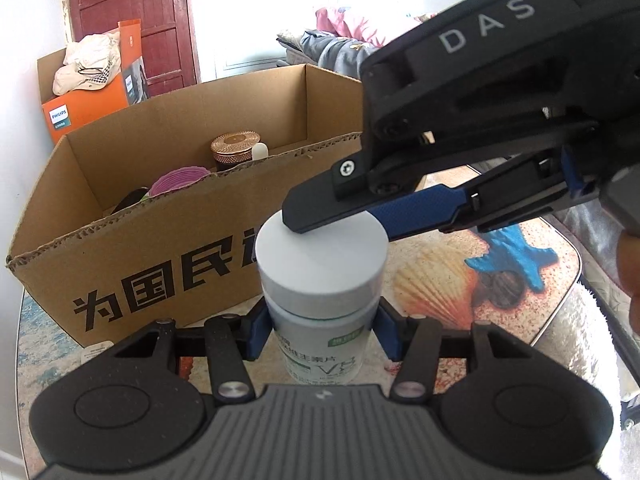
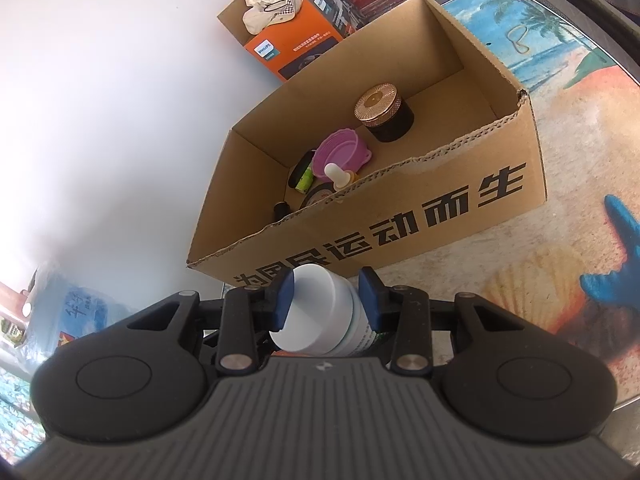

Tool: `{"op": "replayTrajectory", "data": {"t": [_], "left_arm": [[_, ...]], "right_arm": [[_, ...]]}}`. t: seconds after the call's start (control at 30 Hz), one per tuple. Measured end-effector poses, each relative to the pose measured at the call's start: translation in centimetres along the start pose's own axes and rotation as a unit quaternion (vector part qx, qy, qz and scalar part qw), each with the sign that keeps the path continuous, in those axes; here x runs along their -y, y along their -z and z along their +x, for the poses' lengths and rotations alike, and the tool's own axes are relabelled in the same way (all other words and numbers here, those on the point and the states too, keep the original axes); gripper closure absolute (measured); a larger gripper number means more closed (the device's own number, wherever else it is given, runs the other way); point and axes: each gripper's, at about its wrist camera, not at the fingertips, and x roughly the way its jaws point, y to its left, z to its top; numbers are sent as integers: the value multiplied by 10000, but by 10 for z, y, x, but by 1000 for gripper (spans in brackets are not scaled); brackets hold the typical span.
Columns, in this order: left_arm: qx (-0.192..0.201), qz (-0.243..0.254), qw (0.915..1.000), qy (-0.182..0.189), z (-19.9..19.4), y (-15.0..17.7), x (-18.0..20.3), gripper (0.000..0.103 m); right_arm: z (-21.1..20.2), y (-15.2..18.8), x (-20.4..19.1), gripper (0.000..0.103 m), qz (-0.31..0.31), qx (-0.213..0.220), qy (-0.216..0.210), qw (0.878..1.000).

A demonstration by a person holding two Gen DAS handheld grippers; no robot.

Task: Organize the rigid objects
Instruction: 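Lift the white pill bottle with the right gripper and carry it over the box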

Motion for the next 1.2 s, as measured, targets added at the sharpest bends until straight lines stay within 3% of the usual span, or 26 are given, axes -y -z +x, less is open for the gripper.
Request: {"op": "replayTrajectory", "data": {"t": [0.6, 1.2], "left_arm": [[-217, -225, 9995, -31, -1, -6, 0, 49], [68, -263, 9994, -193, -41, -11, 9, 49]], "right_arm": [[-1, -1, 6, 66, 163, -42, -138, 9998], [-33, 8, -22, 66, -129, 229, -314, 9992]]}}
